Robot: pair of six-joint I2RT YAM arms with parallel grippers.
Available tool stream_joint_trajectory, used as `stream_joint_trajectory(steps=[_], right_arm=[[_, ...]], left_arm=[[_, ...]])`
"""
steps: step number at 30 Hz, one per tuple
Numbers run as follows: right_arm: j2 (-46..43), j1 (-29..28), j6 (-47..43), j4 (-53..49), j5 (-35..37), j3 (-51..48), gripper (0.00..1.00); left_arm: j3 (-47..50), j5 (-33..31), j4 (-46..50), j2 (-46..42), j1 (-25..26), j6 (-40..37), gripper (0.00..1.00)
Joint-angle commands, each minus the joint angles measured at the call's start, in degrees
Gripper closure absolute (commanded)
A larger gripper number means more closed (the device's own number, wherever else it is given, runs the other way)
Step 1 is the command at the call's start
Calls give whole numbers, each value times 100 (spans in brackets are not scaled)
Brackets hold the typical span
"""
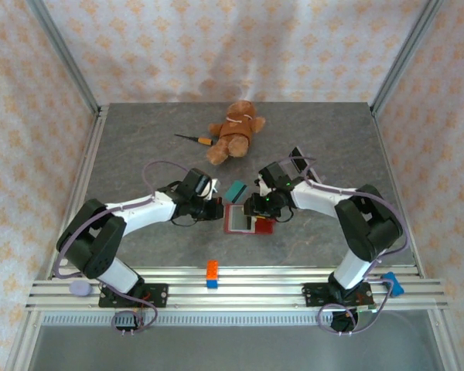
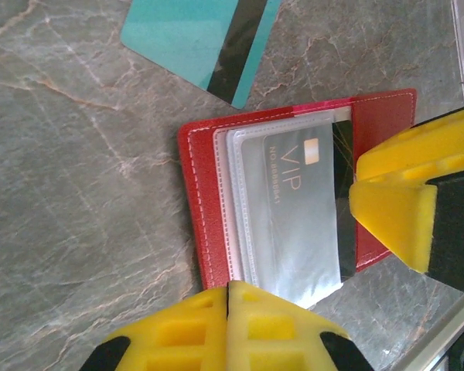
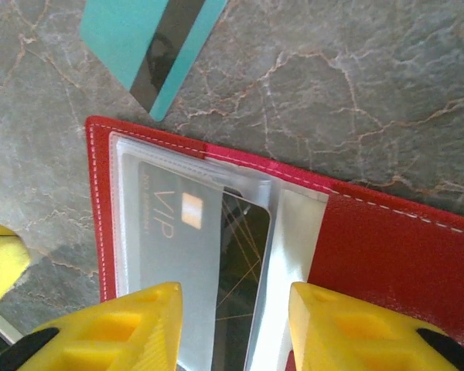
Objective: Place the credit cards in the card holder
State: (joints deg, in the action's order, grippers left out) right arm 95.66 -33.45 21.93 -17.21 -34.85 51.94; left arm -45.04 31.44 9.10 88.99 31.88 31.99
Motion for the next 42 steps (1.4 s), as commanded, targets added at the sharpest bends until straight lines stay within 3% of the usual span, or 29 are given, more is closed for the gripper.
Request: stream_joint_trajectory(steps=[1, 4, 13, 31, 39, 42], right_arm=[[-198, -22, 60, -101, -16, -94, 63], [-308, -22, 119, -28, -102, -180, 69], [-325, -23, 144, -62, -64, -340, 75], [-25, -60, 483, 764, -584, -492, 96], [209, -196, 742, 1203, -789, -460, 97], [24, -197, 681, 1086, -649, -457, 82]], left_arm=[[6, 40, -223, 150, 89, 167, 94], [21, 21, -283, 253, 142, 185, 88], [75, -33, -500, 496, 265, 291, 84], [-5, -209, -357, 699, 301, 281, 95], [-31, -206, -357, 752, 301, 282, 97], [-14, -243, -339, 728, 301, 282, 97]])
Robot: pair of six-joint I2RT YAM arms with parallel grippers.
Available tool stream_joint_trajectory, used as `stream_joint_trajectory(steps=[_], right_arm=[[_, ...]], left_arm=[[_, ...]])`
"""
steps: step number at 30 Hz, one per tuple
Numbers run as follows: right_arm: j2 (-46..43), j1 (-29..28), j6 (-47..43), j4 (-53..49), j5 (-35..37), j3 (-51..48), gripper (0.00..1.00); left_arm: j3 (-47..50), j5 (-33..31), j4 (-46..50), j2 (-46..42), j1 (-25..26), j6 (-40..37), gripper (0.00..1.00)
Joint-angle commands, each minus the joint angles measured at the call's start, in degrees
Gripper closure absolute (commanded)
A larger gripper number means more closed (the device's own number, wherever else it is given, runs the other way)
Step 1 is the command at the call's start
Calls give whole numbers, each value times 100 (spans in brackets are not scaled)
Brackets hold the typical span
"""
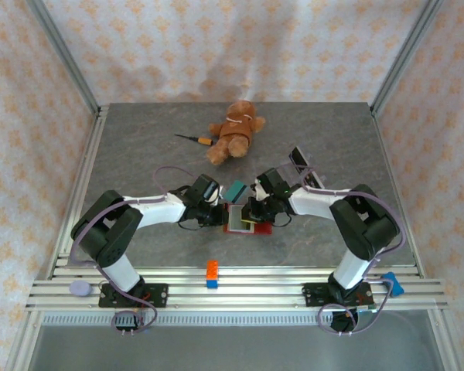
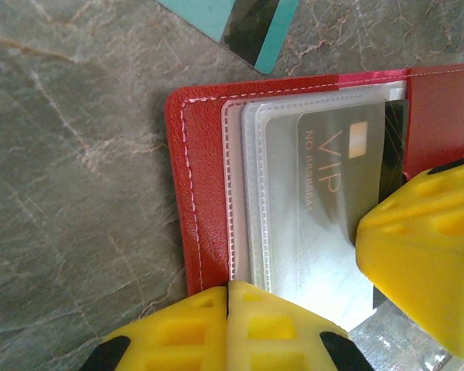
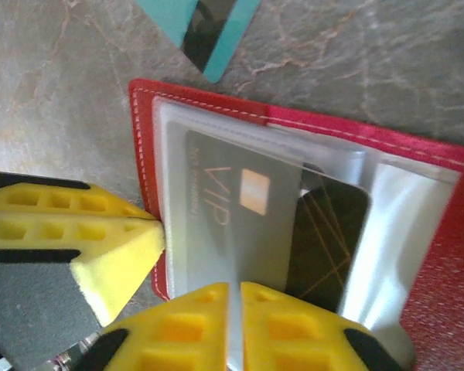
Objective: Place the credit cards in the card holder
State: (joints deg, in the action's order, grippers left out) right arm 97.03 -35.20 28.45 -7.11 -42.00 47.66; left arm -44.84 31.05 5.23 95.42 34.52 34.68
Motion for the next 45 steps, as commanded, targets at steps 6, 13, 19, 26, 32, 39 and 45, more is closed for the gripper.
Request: stream_joint_trajectory(steps=[6, 13, 19, 26, 32, 39, 45], right_arm=[[-657, -22, -465, -890, 600, 146, 67], [-746, -22, -497, -990, 842, -9, 63], [-504, -22, -467, -790, 752, -64, 76], [-274, -22, -438, -734, 714, 9, 74], [-543, -22, -561, -970, 918, -12, 68], [-311, -22, -455, -668, 706, -99, 84], [-205, -22, -442, -589, 643, -29, 91]], left_arm=[[-42, -275, 94, 91, 39, 13, 97], [1, -256, 4, 164, 37, 57, 97], [10, -266, 29, 145, 37, 57, 97], [-6, -275, 57, 144, 38, 40, 98], [-15, -292, 98, 122, 37, 31, 98], [-34, -270, 84, 157, 37, 39, 98], [-42, -292, 153, 107, 33, 10, 98]])
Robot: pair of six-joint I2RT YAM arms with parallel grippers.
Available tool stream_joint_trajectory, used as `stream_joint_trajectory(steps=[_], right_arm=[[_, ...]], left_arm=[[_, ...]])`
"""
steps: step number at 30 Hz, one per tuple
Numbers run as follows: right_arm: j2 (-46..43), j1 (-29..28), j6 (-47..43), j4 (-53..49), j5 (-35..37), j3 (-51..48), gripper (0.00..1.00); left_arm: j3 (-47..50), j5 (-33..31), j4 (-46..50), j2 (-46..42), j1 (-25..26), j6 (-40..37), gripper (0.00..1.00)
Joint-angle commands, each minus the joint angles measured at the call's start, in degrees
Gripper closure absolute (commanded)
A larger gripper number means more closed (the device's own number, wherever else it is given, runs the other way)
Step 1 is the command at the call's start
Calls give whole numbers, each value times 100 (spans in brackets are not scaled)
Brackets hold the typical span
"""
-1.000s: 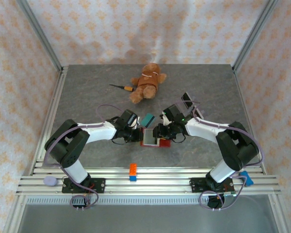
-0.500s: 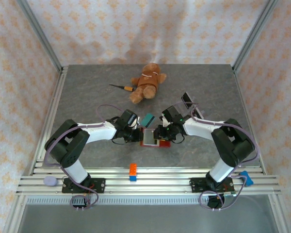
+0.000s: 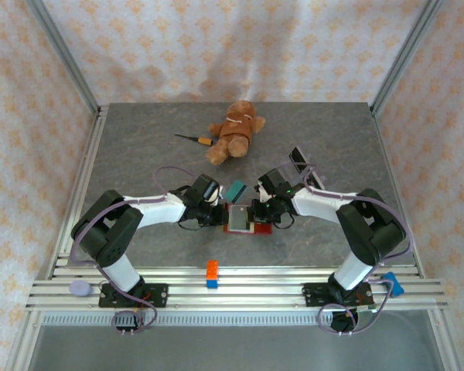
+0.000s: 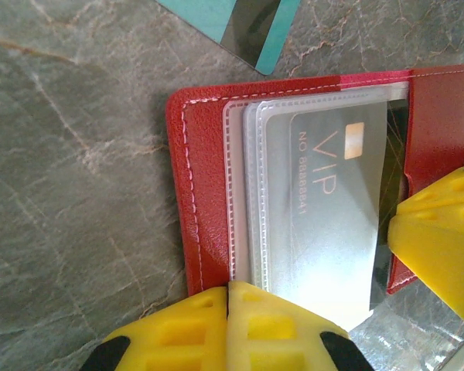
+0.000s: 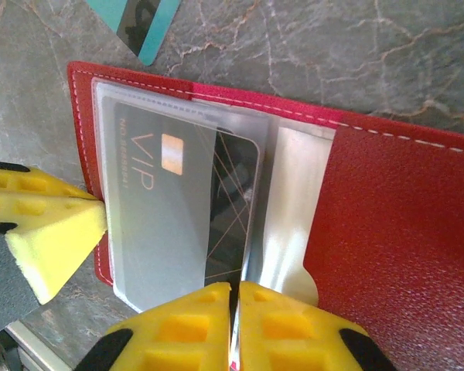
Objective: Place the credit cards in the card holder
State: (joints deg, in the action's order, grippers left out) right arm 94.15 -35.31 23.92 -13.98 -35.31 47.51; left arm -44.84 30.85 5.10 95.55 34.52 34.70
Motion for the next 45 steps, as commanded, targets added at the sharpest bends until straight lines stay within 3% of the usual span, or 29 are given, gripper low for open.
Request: stream_joint_trajectory(steps=[1, 15, 22, 30, 35, 38, 39, 42, 45], right_arm=[[115, -11, 10, 114, -50, 8, 93], [334, -90, 161, 501, -453, 122, 96], [380, -156, 229, 662, -568, 144, 88], [-314, -152, -419, -729, 423, 353, 72], [-782, -152, -745, -1685, 1419, 487, 62], [-980, -152, -709, -1992, 1702, 490, 59], [-1020, -167, -592, -2119, 2005, 494, 59], [-957, -213, -494, -2494, 2637, 574, 56], [-876, -220, -392, -2385, 2560, 525, 52]], left_arm=[[-42, -273, 159, 87, 37, 2, 99], [-50, -246, 135, 107, 37, 16, 99], [-51, -255, 157, 57, 37, 13, 99], [-232, -667, 819, -372, 37, -306, 99], [-265, -699, 965, -557, 42, -306, 99], [-250, -706, 1008, -691, 37, -306, 99], [-245, -709, 1029, -735, 37, -306, 97], [-260, -764, 1086, -822, 37, -380, 80], [-307, -745, 1131, -786, 42, -503, 70]])
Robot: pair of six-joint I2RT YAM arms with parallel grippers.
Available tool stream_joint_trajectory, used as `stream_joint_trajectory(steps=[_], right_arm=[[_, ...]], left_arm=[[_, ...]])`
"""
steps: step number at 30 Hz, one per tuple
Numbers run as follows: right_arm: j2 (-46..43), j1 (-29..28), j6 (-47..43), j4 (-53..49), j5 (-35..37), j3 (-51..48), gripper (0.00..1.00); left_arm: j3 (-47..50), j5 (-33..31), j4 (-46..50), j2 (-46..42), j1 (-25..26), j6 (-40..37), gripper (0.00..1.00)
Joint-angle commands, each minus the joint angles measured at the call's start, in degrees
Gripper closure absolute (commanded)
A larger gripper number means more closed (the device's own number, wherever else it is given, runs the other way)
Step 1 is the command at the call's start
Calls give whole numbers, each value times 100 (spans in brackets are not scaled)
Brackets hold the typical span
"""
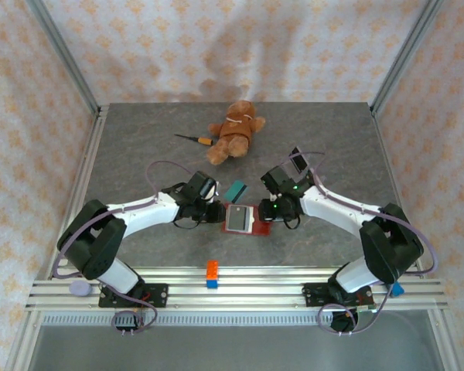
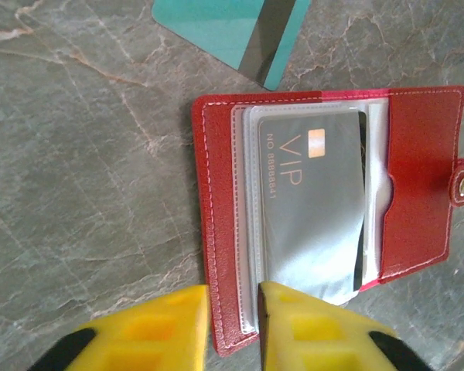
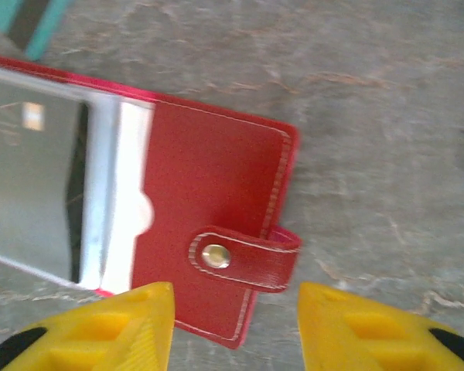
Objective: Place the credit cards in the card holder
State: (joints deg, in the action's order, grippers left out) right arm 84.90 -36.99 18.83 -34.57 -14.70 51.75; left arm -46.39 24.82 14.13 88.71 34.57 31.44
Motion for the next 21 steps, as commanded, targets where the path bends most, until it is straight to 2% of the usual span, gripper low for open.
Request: stream_joint_trajectory(steps=[1, 7, 11, 17, 21], right_arm=[[87, -81, 174, -241, 428, 90, 50], [656, -352, 332, -161, 511, 380, 50], [807, -352, 368, 181, 222, 284, 52], [762, -352, 325, -28, 640, 314, 63], [679, -352, 314, -313, 950, 322, 55]], left_arm=[[-162, -128, 244, -75, 33, -183, 67], [-166, -101, 135, 69, 33, -163, 51], [-142, 20, -31, 153, 33, -69, 48], [-136, 132, -208, 238, 33, -47, 48], [-138, 213, -287, 346, 33, 140, 48]])
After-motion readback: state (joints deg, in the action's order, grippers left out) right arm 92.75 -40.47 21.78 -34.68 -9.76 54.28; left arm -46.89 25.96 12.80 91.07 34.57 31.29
